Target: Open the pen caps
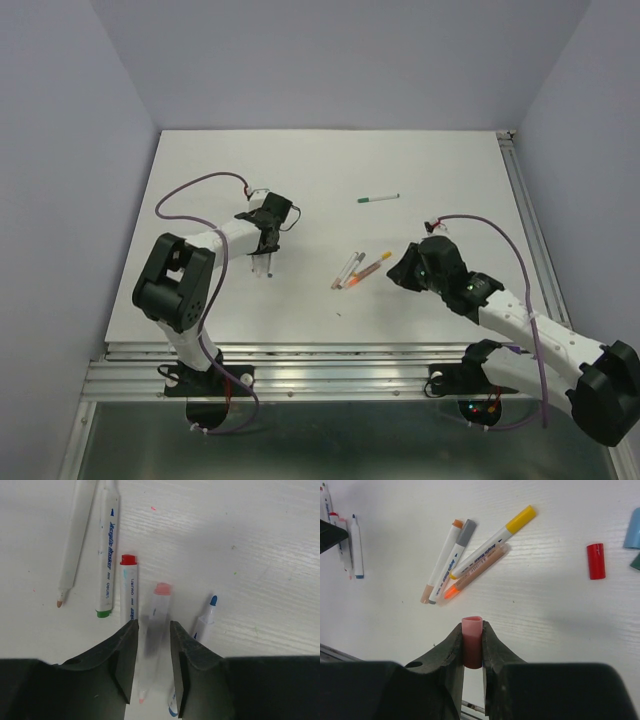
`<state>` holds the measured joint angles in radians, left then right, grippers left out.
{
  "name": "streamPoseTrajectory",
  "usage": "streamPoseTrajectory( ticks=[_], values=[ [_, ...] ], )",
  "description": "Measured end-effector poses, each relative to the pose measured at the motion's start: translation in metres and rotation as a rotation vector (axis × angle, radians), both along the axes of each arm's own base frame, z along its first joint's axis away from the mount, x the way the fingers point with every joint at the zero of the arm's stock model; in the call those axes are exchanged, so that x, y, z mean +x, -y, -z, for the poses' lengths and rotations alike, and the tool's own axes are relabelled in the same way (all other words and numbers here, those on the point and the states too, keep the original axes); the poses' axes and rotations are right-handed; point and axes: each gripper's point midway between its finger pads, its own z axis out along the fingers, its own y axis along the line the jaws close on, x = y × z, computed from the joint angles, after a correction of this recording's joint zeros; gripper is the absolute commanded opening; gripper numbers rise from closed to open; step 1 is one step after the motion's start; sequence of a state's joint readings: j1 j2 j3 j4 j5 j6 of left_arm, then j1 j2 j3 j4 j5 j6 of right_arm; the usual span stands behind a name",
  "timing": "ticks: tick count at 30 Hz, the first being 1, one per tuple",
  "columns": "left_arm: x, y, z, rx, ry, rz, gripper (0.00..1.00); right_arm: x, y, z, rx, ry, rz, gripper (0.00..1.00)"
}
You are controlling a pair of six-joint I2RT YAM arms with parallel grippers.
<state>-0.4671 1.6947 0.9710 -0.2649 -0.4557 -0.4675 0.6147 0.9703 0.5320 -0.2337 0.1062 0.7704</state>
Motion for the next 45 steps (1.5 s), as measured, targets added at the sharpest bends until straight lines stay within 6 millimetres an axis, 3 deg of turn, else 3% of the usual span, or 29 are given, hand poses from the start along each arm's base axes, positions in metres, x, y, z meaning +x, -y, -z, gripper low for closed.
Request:
streamPoseTrajectory(
  ticks=[4, 5, 9, 10, 12, 13, 16, 19, 21, 27, 40, 45],
  values=[
    [0.0, 0.0, -0.004, -0.01, 0.005, 0.003, 0.51, 0.0, 0.007, 0.0, -0.024, 0.006, 0.021, 0.01],
    [0.0, 0.001, -0.008, -0.017, 0.013, 0.005, 0.57, 0.001, 0.011, 0.002, -0.036, 0.003, 0.032, 0.01],
    [0.002, 0.007, -0.04, -0.078, 0.086, 0.015, 0.69, 0.001, 0.025, 0.009, -0.087, -0.014, 0.074, 0.02],
    [0.003, 0.009, -0.049, -0.099, 0.108, 0.019, 0.74, 0.002, 0.028, 0.011, -0.101, -0.018, 0.087, 0.03],
    [0.004, 0.016, -0.074, -0.162, 0.171, 0.034, 0.99, 0.003, 0.037, 0.017, -0.137, -0.036, 0.116, 0.04],
    [0.004, 0.018, -0.082, -0.183, 0.189, 0.047, 0.99, 0.005, 0.042, 0.021, -0.162, -0.048, 0.135, 0.05],
    [0.007, 0.035, -0.131, -0.322, 0.337, 0.102, 0.99, 0.007, 0.055, 0.032, -0.217, -0.079, 0.18, 0.11],
    [0.005, 0.046, -0.15, -0.4, 0.401, 0.149, 0.99, 0.007, 0.071, 0.043, -0.283, -0.115, 0.232, 0.13],
    [0.003, 0.053, -0.149, -0.425, 0.399, 0.176, 0.99, 0.007, 0.078, 0.047, -0.317, -0.132, 0.258, 0.13],
    [-0.009, 0.075, -0.114, -0.443, 0.293, 0.24, 0.99, 0.011, 0.09, 0.055, -0.37, -0.156, 0.3, 0.13],
    [-0.017, 0.094, -0.096, -0.44, 0.242, 0.287, 0.99, 0.017, 0.099, 0.075, -0.478, -0.22, 0.283, 0.2],
    [-0.023, 0.104, -0.089, -0.438, 0.216, 0.315, 0.99, 0.016, 0.101, 0.08, -0.501, -0.236, 0.274, 0.33]
  ],
)
